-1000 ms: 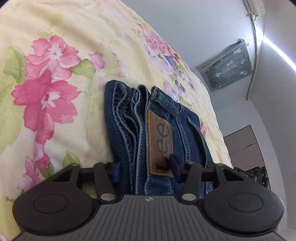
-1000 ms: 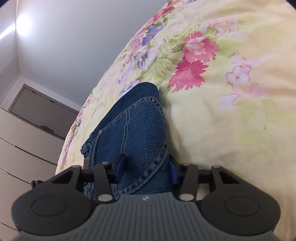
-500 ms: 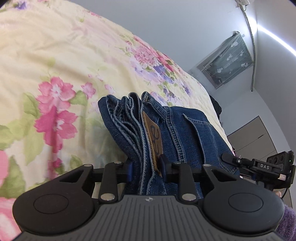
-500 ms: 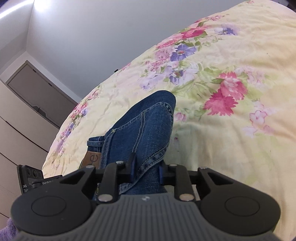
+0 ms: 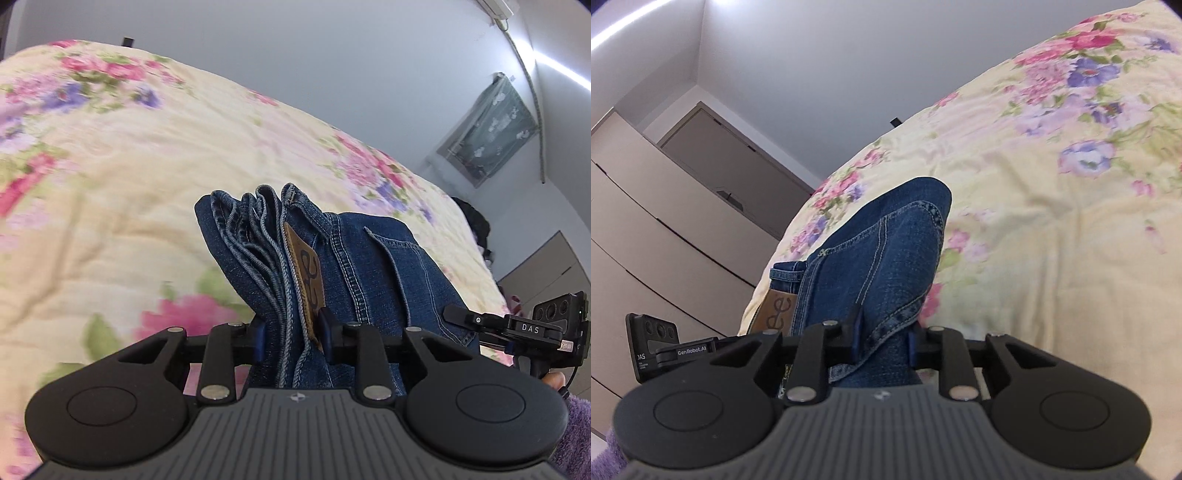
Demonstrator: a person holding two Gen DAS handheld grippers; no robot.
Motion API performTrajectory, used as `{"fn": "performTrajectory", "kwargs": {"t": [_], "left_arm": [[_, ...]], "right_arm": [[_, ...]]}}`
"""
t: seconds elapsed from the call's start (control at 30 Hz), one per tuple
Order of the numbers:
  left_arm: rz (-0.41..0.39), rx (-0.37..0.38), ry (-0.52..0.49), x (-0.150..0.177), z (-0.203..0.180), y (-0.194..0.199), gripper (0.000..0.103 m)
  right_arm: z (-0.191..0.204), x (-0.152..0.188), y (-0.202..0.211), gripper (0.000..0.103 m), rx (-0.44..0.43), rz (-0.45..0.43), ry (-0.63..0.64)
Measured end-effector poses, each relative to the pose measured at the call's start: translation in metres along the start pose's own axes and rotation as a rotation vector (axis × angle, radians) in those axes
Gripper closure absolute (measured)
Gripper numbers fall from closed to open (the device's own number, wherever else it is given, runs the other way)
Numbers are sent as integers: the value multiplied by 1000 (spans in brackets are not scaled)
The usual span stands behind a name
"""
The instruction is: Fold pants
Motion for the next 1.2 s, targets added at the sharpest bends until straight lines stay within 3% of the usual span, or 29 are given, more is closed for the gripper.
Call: {"fn": "performTrajectory", "kwargs": {"t": [0.17, 0.33, 0.5, 0.6, 0.77, 0.93, 1.1, 1.2], "left_arm": [[-16, -42, 23, -5, 53, 16, 72], [-33, -54, 80, -2, 104, 4, 72], [0, -48, 137, 22, 146, -26, 72], [-24, 8, 168, 34, 163, -31, 71], [-34, 62, 185, 42, 172, -32, 69], [-32, 60, 211, 44, 174, -32, 67], [-22, -10, 202, 40, 166, -26, 60], [-44, -98, 111, 38, 153, -8, 59]], "right_arm": [[29, 29, -61, 85, -36, 49, -14], [34, 43, -112, 85, -36, 79, -6], [13, 63, -148, 85, 0, 124, -10], [-9, 77, -161, 84, 21, 146, -34], [-28, 88, -167, 84, -5, 150, -54], [-32, 91, -169, 83, 5, 146, -63], [-18, 86, -167, 76, 77, 163, 28], [1, 83, -159, 65, 148, 156, 189]]}}
Point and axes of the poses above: each gripper's, at about its wrist camera, not at the fingertips, and y roughly against the way its jaws point, z to its left, x to its underside, the point moved 6 cm from there along -y, roughly the way its jaws point, and after that the axes turned 10 degrees about -z, right-handed, at the moved point
